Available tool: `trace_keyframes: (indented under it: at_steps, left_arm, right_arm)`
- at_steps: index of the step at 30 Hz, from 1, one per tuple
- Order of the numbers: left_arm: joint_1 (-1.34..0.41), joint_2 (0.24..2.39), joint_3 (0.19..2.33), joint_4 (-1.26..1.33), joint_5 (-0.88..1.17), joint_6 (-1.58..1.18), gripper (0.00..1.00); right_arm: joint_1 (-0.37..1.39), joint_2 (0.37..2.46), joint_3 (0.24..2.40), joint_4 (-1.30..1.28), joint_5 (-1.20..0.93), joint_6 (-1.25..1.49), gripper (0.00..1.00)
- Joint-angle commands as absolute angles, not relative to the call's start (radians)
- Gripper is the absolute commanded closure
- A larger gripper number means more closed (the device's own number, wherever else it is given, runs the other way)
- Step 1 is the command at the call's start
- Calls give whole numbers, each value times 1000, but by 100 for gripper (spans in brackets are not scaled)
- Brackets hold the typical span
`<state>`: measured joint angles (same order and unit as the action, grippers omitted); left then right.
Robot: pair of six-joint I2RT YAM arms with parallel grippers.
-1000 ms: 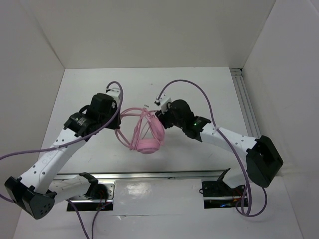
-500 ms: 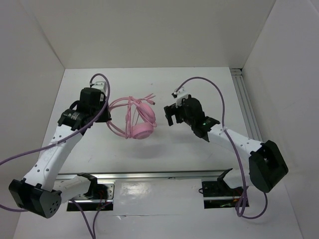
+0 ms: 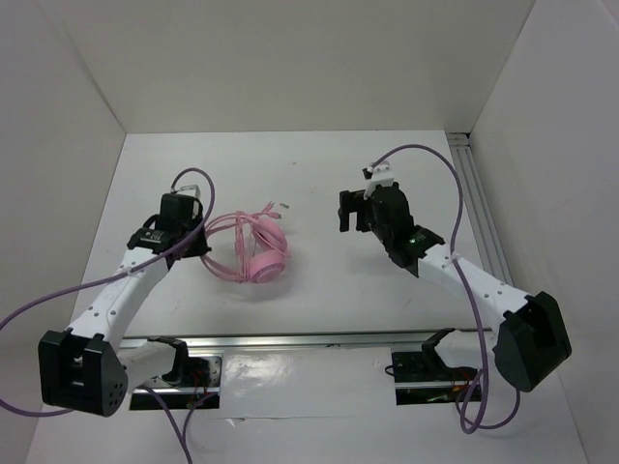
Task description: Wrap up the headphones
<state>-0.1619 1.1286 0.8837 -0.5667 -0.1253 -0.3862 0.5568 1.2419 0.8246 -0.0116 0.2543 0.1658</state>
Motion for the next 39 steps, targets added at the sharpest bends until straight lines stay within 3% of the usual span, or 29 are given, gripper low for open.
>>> trace_keyframes:
  at_steps: [1, 16, 26, 27, 30, 31, 37, 39]
  left_arm:
    - [-132, 1123, 833, -404, -100, -371, 100]
    - [144, 1259, 733, -239, 109, -250, 100]
    - [184, 1396, 756, -296, -9, -291, 100]
    - [184, 1408, 781, -320, -27, -301, 96]
    - [184, 1417, 790, -347, -89, -345, 70]
    - [184, 1417, 790, -356, -98, -354, 55]
    - [193, 1304, 808, -365, -110, -390, 34]
    - [193, 1249, 818, -365, -97, -400, 8]
  right_arm:
    - [552, 1175, 864, -17, 191, 202, 0]
    - [552, 1141, 844, 2, -37, 184, 0]
    - [552, 1141, 825, 23, -106, 184, 0]
    - [552, 1141, 825, 23, -106, 184, 0]
    - [552, 1150, 825, 32, -132, 184, 0]
    - [552, 1150, 825, 32, -146, 193, 0]
    - [581, 1129, 859, -6, -166, 193, 0]
    - [604, 1109, 880, -31, -166, 193, 0]
